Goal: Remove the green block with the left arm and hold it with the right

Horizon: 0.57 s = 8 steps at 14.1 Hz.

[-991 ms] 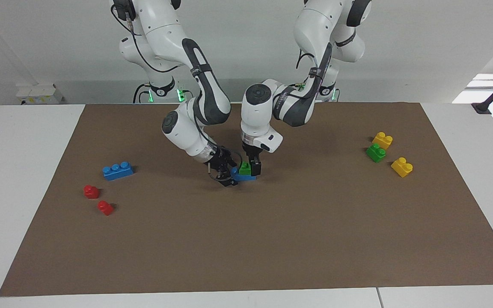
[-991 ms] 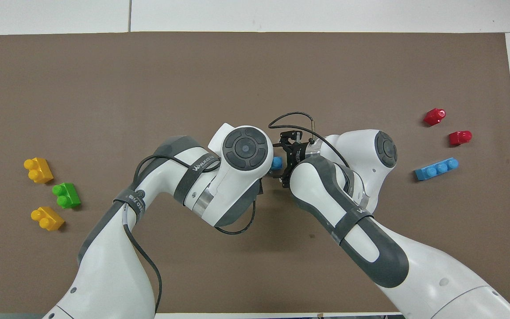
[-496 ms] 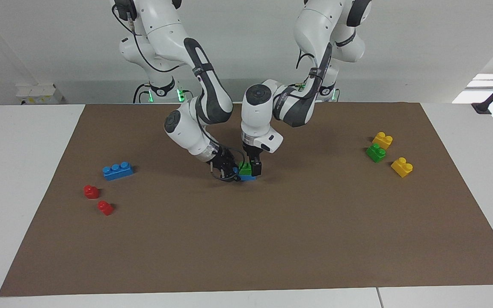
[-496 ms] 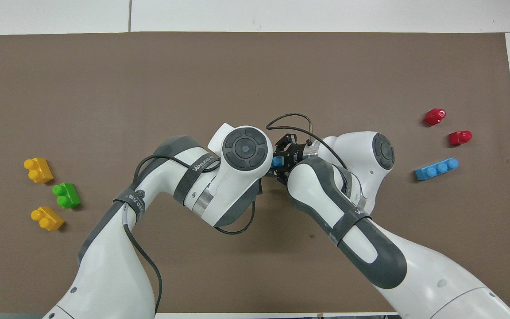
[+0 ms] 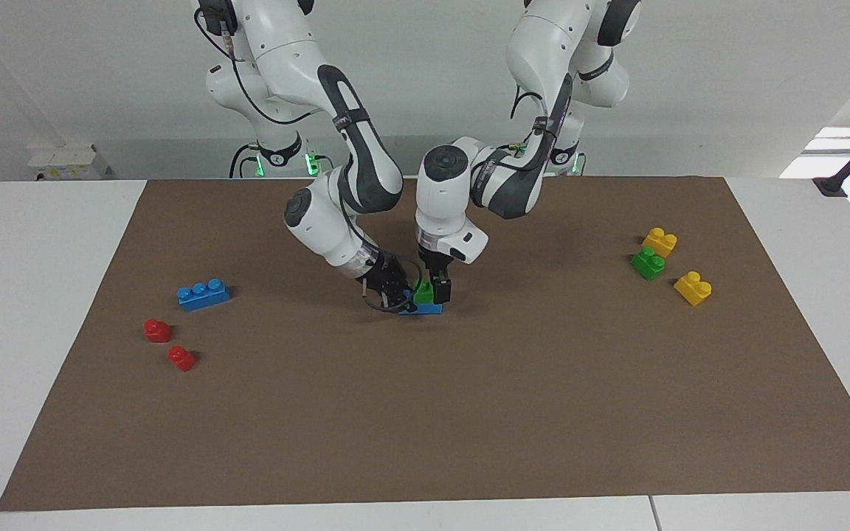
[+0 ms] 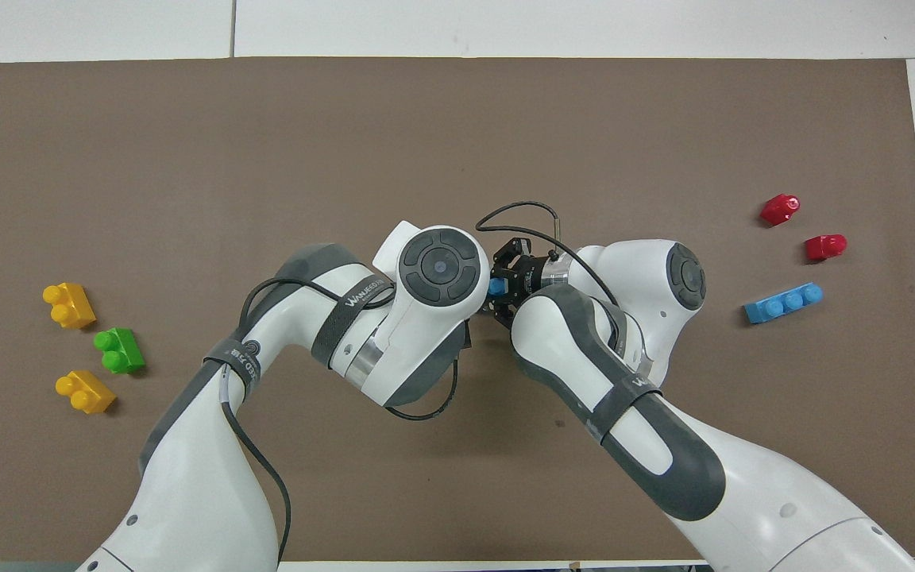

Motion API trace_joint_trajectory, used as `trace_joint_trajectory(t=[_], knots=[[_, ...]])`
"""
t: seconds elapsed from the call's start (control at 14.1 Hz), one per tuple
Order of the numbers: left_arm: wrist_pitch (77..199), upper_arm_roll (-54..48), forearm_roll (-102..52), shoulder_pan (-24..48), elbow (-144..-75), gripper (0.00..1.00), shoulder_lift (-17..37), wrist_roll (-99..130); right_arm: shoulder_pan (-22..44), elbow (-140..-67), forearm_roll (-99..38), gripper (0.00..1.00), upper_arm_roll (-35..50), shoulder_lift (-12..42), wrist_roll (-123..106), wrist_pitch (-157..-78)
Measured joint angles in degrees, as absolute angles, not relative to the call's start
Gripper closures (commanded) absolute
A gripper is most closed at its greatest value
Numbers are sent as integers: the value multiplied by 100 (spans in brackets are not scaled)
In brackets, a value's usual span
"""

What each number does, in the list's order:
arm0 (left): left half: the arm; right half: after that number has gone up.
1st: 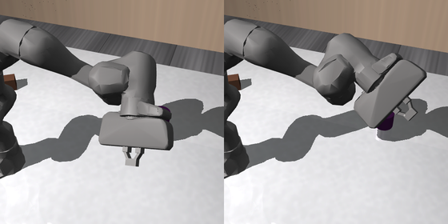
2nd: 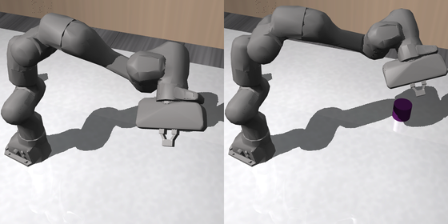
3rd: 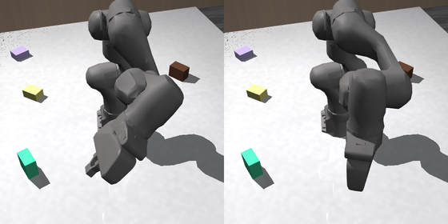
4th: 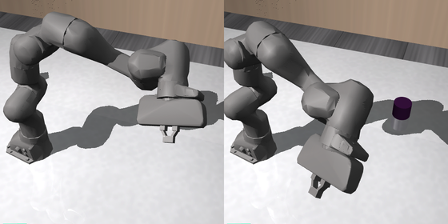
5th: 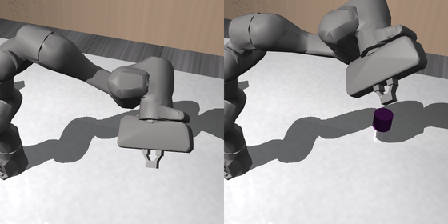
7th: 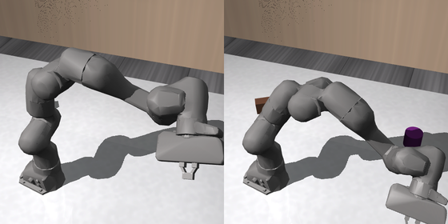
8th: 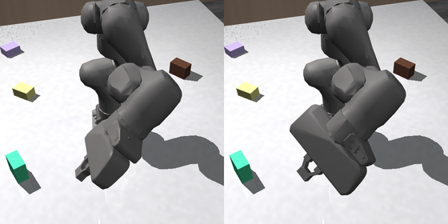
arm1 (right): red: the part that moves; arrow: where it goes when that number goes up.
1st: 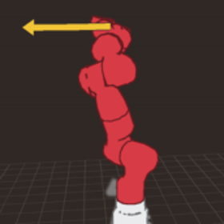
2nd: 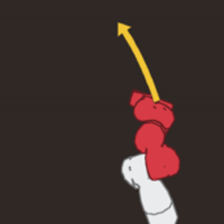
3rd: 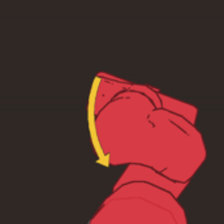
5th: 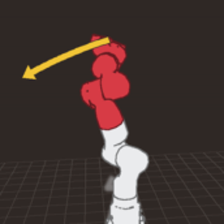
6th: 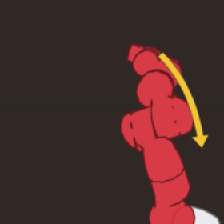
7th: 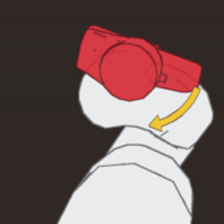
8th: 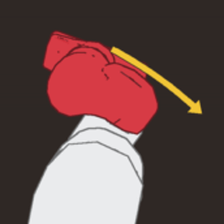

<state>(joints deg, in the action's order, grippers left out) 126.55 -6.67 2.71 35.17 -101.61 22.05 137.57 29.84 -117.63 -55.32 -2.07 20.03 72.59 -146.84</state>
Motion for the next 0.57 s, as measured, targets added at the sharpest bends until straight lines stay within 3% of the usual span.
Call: trace_joint_trajectory(t=[0.07,0.35,0.42,0.5,0.57], knots=[[12670,-664,271,3517,-10163,2,2205,13776,2987,-11764,-5532,100,-207,2003,7259,-14694],[12718,-660,280,3517,-10197,31,2206,13830,2988,-11764,-5532,100,-207,2003,7259,-14704],[12740,-659,321,3517,-10203,43,2206,13884,2988,-11765,-5532,100,-207,2003,7259,-14713],[12754,-659,380,3517,-10206,69,2206,13971,2989,-11766,-5532,100,-207,2004,7259,-14739],[12799,-653,469,3517,-10206,88,2206,14053,2992,-11768,-5532,100,-206,2003,7255,-14753]])
